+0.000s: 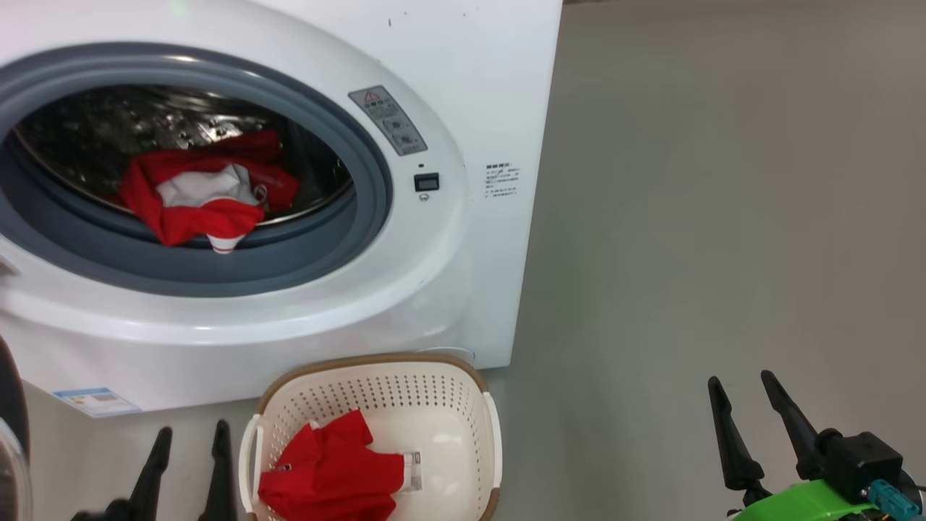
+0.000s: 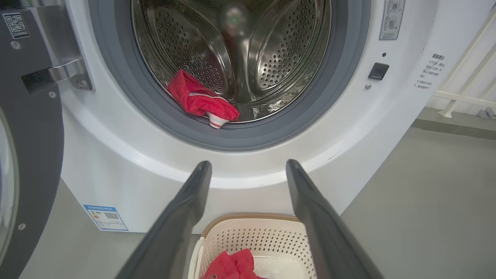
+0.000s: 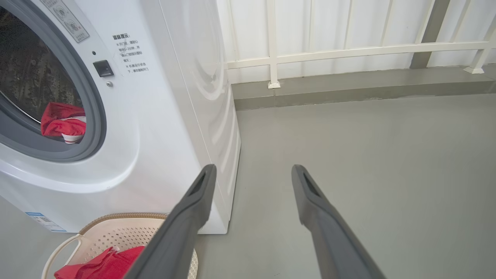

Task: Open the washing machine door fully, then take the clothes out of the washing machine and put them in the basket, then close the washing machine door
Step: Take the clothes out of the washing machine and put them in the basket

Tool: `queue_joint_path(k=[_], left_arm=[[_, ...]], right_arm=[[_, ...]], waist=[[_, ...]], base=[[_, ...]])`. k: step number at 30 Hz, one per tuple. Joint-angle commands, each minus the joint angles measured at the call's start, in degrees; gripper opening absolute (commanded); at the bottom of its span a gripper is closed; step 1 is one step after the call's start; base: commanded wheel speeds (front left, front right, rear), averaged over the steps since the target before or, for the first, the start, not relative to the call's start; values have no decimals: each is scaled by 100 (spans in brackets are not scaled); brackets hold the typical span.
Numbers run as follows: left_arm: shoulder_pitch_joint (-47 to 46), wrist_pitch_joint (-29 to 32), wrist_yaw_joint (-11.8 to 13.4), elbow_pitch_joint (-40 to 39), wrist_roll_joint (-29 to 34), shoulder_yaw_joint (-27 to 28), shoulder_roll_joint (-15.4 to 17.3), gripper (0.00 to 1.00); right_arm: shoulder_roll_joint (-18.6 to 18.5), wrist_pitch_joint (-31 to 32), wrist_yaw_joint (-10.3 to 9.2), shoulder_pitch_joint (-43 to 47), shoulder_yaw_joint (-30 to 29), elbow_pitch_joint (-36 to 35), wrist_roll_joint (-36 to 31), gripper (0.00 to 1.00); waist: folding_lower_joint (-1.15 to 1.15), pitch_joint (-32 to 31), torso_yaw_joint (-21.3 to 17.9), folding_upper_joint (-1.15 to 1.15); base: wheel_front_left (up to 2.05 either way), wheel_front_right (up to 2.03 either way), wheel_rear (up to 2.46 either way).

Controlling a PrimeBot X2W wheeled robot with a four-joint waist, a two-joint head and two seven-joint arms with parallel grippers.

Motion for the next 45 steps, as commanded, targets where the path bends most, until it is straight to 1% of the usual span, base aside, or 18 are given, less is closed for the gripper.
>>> queue_joint_path(k=[1, 4, 10, 12, 17, 20, 24, 29, 40, 45], left_arm=[[-356, -28, 9, 19, 160, 144, 40, 100], [-745, -28, 9, 320, 333, 115, 73, 100], [-1782, -28, 9, 897, 524, 29, 312, 100], [-1952, -28, 9, 991, 553, 11, 350, 100], [-2849, -28, 9, 1556, 768, 27, 671, 100], [-3324, -28, 47, 1832, 1027, -2, 825, 100], [-3953, -28, 74, 2320, 1267, -36, 1129, 100], [-4613, -28, 145, 2822, 1390, -26, 1454, 100], [-5575, -28, 435, 3526, 1462, -1, 1867, 100], [-5855, -28, 580, 3913, 1499, -15, 2034, 100]], right_arm=[[-63, -36, 2, -213, 134, -167, 51, 100], [-63, -36, 2, -298, 159, -195, 64, 100], [-63, -36, 2, -597, 261, -253, 92, 100], [-63, -36, 2, -654, 282, -258, 103, 100], [-63, -36, 2, -927, 438, -296, 166, 100], [-63, -36, 2, -1050, 528, -313, 197, 100], [-63, -36, 2, -1196, 618, -329, 233, 100], [-63, -36, 2, -1326, 693, -362, 282, 100], [-63, -36, 2, -1492, 895, -438, 346, 100], [-63, -36, 2, -1550, 989, -482, 387, 100]], waist=[[0, 130, -1, 0], [0, 329, -19, 0], [0, 856, -157, 0], [0, 946, -189, 0], [0, 1377, -369, 0], [0, 1585, -479, 0], [0, 1848, -627, 0], [0, 2109, -801, 0], [0, 2487, -1055, 0], [0, 2592, -1145, 0]], base=[[0, 0, 0], [0, 0, 0], [0, 0, 0], [0, 0, 0], [0, 0, 0], [0, 0, 0], [0, 0, 0], [0, 0, 0], [0, 0, 0], [0, 0, 0]])
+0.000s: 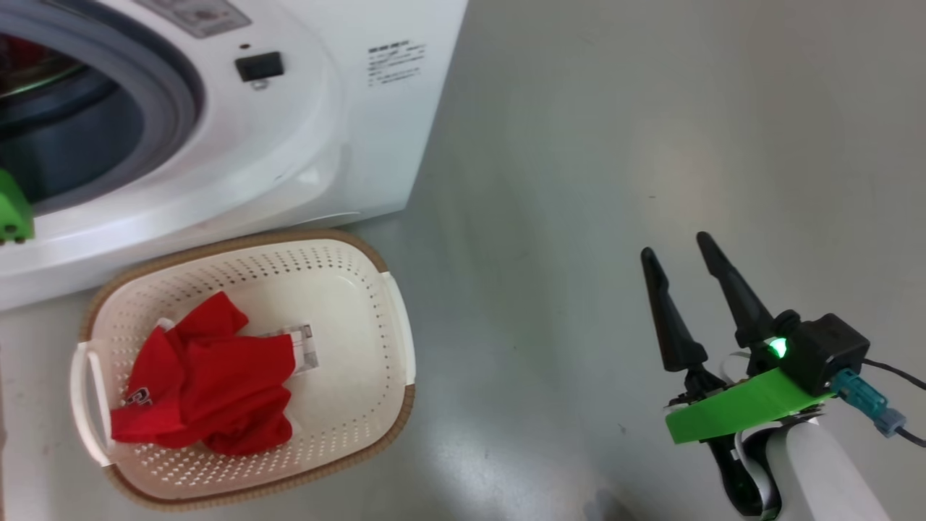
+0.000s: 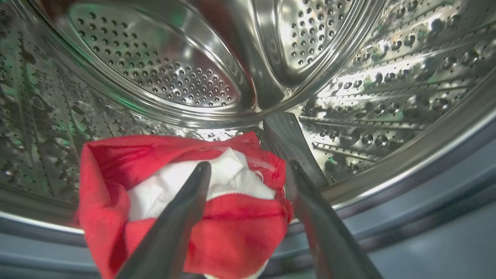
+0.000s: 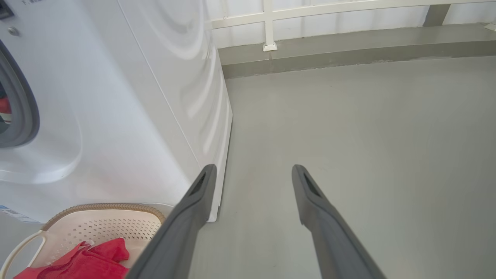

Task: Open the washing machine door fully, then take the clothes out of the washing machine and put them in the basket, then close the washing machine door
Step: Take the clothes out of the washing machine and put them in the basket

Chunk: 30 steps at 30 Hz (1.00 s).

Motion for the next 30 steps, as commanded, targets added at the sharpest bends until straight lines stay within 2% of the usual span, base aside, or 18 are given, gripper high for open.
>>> queue_joint_path(k=[1, 6, 10, 17, 18, 19, 20, 22, 23, 24, 26, 30], left_arm=[[-62, -28, 96, 95, 69, 115, 392, 100], [-236, -28, 269, 503, 26, 188, 588, 100], [-367, -28, 270, 903, 21, 147, 667, 100], [-521, -28, 233, 1164, 58, 5, 690, 100], [-533, -28, 239, 1199, 66, -16, 694, 96], [-546, -28, 245, 1221, 62, -28, 694, 85], [-554, -28, 251, 1239, 61, -42, 696, 57], [-565, -28, 264, 1251, 62, -72, 702, 57], [-566, -28, 270, 1255, 62, -86, 704, 16], [-569, -28, 288, 1249, 59, -112, 703, 8], [-565, -28, 298, 1238, 50, -136, 690, 0], [-526, -28, 303, 1155, 10, -166, 649, 0]], right_arm=[[-48, -36, 2, -10, 200, -139, 75, 100], [-48, -36, 2, -20, 327, -158, 103, 100], [-48, -36, 2, -23, 359, -188, 116, 100], [-48, -36, 2, -47, 347, -202, 125, 100], [-48, -36, 2, -50, 345, -206, 127, 100], [-48, -36, 2, -54, 345, -211, 129, 100], [-48, -36, 2, -61, 346, -216, 131, 100], [-48, -36, 2, -73, 350, -224, 136, 100], [-48, -36, 2, -77, 353, -226, 137, 100], [-48, -36, 2, -80, 357, -231, 137, 100], [-48, -36, 2, -80, 356, -229, 135, 100], [-48, -36, 2, -75, 350, -219, 128, 100]], waist=[[0, 87, -122, 0], [0, 143, -221, 0], [0, 206, -256, 0], [0, 249, -262, 0], [0, 248, -263, 0], [0, 246, -261, 0], [0, 244, -260, 0], [0, 239, -257, 0], [0, 235, -254, 0], [0, 229, -244, 0], [0, 216, -233, 0], [0, 178, -208, 0]], base=[[0, 0, 0], [0, 0, 0], [0, 0, 0], [0, 0, 0], [0, 0, 0], [0, 0, 0], [0, 0, 0], [0, 0, 0], [0, 0, 0], [0, 0, 0], [0, 0, 0], [0, 0, 0]])
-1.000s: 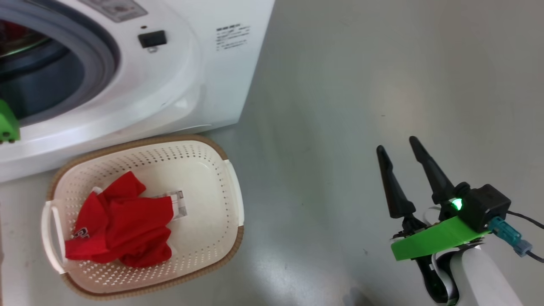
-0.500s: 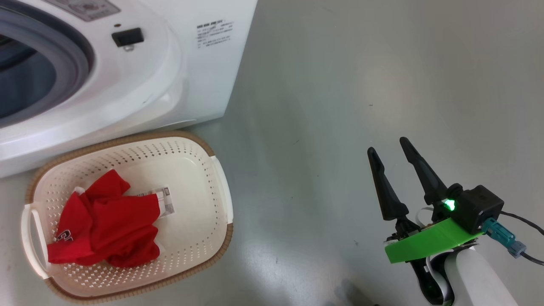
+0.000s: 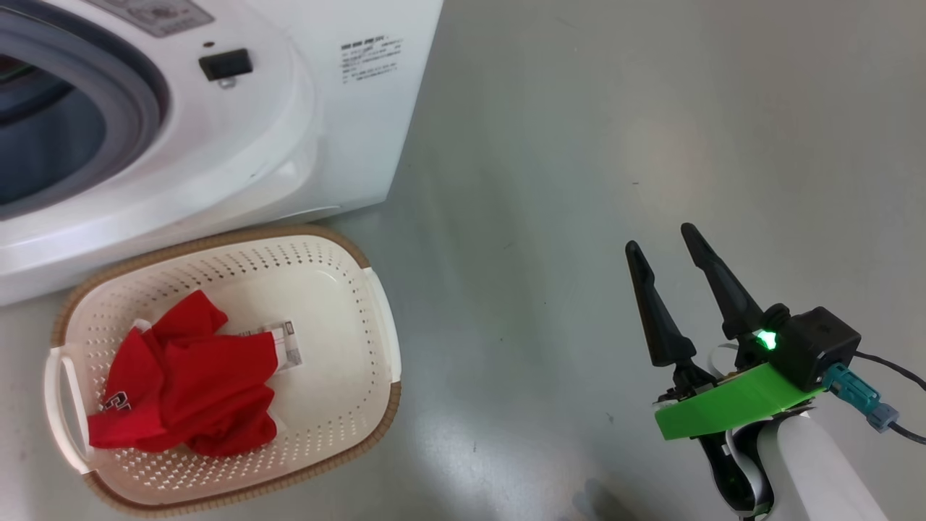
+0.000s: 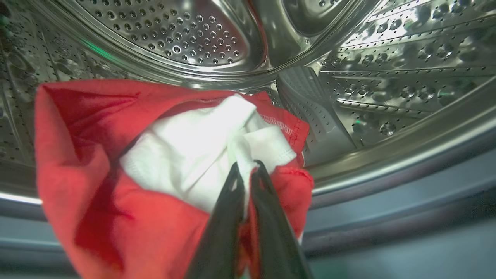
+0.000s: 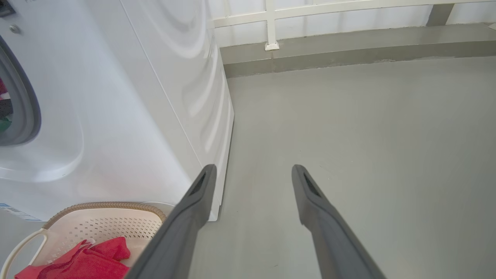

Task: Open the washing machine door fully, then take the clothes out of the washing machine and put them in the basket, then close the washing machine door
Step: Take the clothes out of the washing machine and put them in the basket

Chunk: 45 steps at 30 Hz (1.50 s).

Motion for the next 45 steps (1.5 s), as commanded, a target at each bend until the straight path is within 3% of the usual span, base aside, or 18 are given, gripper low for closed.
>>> queue_joint_path(k=[1, 8, 19, 37, 45], left_arm=[[44, -28, 51, -170, -30, 79, 297, 0], [295, -28, -31, -677, -375, 299, 103, 0], [1067, -28, -348, -1829, -941, 950, -520, 0], [2533, -28, -728, -3452, -957, 1843, -1453, 0], [3271, -28, -752, -4367, -1152, 1595, -1749, 0]], right_arm=[[-47, -36, 2, 27, 95, -123, 52, 100], [-47, -36, 2, 24, 25, -86, 20, 100], [-47, -36, 2, 92, -128, 8, -101, 100], [-47, -36, 2, 365, -362, 107, -138, 100], [-47, -36, 2, 524, -475, 112, -160, 100]], waist=[[0, -25, 16, 0], [0, -184, 119, 0], [0, -592, 420, 0], [0, -1253, 813, 0], [0, -1445, 950, 0]], base=[[0, 0, 0], [0, 0, 0], [0, 0, 0], [0, 0, 0], [0, 0, 0]])
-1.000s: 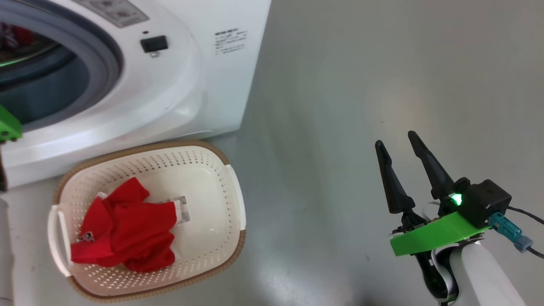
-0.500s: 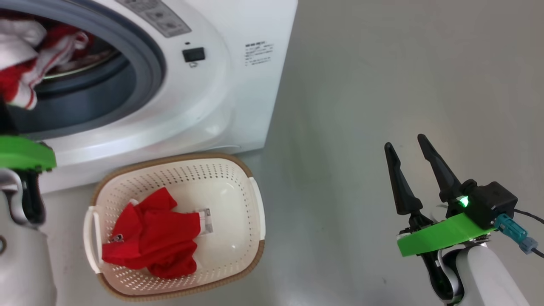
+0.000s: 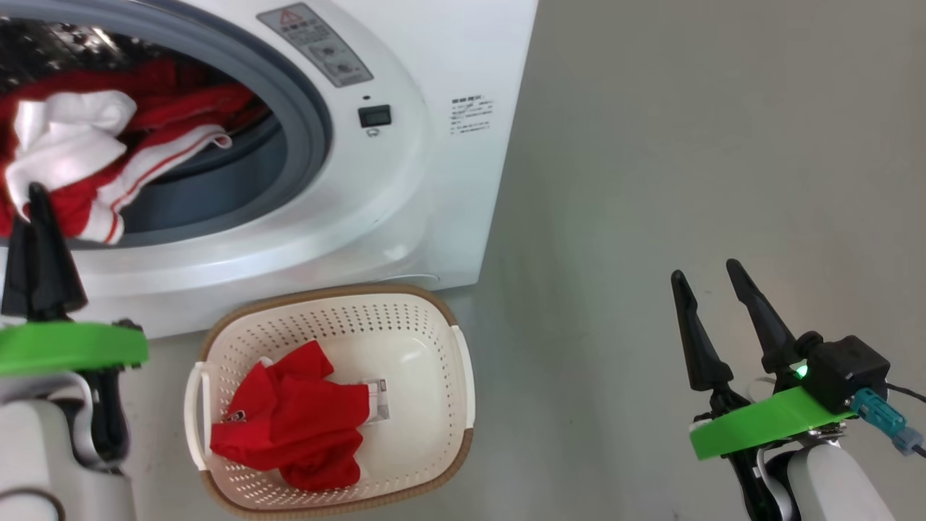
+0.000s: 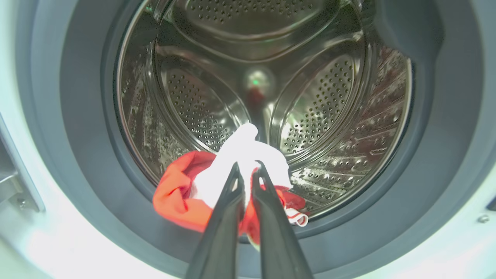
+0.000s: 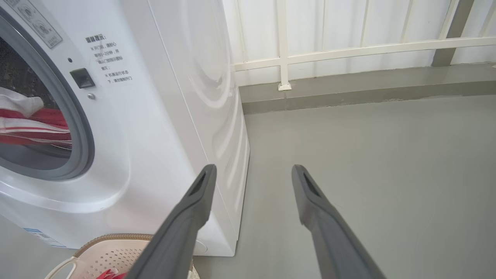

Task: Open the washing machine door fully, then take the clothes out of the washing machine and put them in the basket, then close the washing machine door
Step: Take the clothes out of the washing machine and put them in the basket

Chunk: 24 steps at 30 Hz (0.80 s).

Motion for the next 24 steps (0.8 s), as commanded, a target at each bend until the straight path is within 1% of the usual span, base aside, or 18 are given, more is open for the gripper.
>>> queue_joint_path(k=[1, 9, 16, 19, 24], left_arm=[[172, -28, -35, -285, -52, 111, 155, 0], [843, -28, -36, -1332, -347, 5, 8, 0], [1259, -28, -37, -2317, -444, -113, -49, 0], [1388, -28, -37, -2532, -433, -173, -55, 0], [1491, -28, -37, -2430, -440, -281, -57, 0]], right_arm=[[-40, -36, 2, 126, 79, -132, -48, 100], [-40, -36, 2, 263, 13, -130, -79, 100], [-40, -36, 2, 322, -13, -114, -99, 100], [-40, -36, 2, 332, -16, -113, -111, 100], [-40, -36, 2, 324, -4, -111, -114, 100]], waist=[[0, -60, 56, 0], [0, -199, 130, 0], [0, -264, 165, 0], [0, -271, 169, 0], [0, -262, 168, 0]], base=[[0, 0, 0], [0, 0, 0], [0, 0, 0], [0, 0, 0], [0, 0, 0]])
